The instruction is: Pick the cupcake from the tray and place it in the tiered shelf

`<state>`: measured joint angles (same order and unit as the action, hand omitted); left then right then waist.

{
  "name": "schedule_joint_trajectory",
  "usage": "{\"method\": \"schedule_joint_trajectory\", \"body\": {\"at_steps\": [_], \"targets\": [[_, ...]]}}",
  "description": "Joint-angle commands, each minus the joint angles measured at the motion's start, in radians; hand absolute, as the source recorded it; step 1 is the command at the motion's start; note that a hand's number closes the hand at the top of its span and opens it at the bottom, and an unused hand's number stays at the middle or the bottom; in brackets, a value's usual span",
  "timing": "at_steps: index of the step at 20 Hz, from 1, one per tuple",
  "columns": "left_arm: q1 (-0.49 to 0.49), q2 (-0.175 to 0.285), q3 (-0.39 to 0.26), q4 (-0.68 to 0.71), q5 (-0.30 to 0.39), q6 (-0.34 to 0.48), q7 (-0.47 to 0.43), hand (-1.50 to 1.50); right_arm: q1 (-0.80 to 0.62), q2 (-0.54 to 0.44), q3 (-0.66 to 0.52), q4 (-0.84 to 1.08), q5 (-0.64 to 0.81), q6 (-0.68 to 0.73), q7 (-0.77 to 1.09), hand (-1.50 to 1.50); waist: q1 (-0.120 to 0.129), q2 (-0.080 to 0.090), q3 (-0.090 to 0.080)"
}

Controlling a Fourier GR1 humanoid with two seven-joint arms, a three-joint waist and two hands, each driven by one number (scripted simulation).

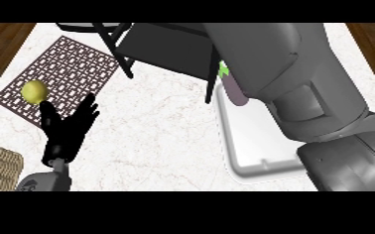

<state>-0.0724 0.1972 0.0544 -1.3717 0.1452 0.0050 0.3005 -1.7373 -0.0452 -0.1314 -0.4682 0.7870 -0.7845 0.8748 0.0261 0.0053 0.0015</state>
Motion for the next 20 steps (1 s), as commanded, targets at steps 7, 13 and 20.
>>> {"method": "schedule_joint_trajectory", "body": {"at_steps": [7, 13, 20], "targets": [[0.062, 0.01, 0.032, 0.012, 0.012, -0.006, -0.016, 0.0, 0.01, -0.121, 0.015, -0.027, 0.188, -0.18, 0.227, -1.5, -0.045, -0.019, -0.002], [0.074, -0.002, 0.035, 0.032, 0.009, 0.004, -0.014, 0.0, 0.087, -0.168, -0.03, -0.239, 0.173, -0.104, 0.294, -1.5, -0.087, -0.033, 0.0], [0.125, 0.022, 0.062, 0.011, 0.02, -0.016, -0.045, 0.0, 0.3, -0.204, -0.004, -0.599, 0.116, 0.075, 0.291, -1.5, -0.101, -0.039, 0.001]]}}
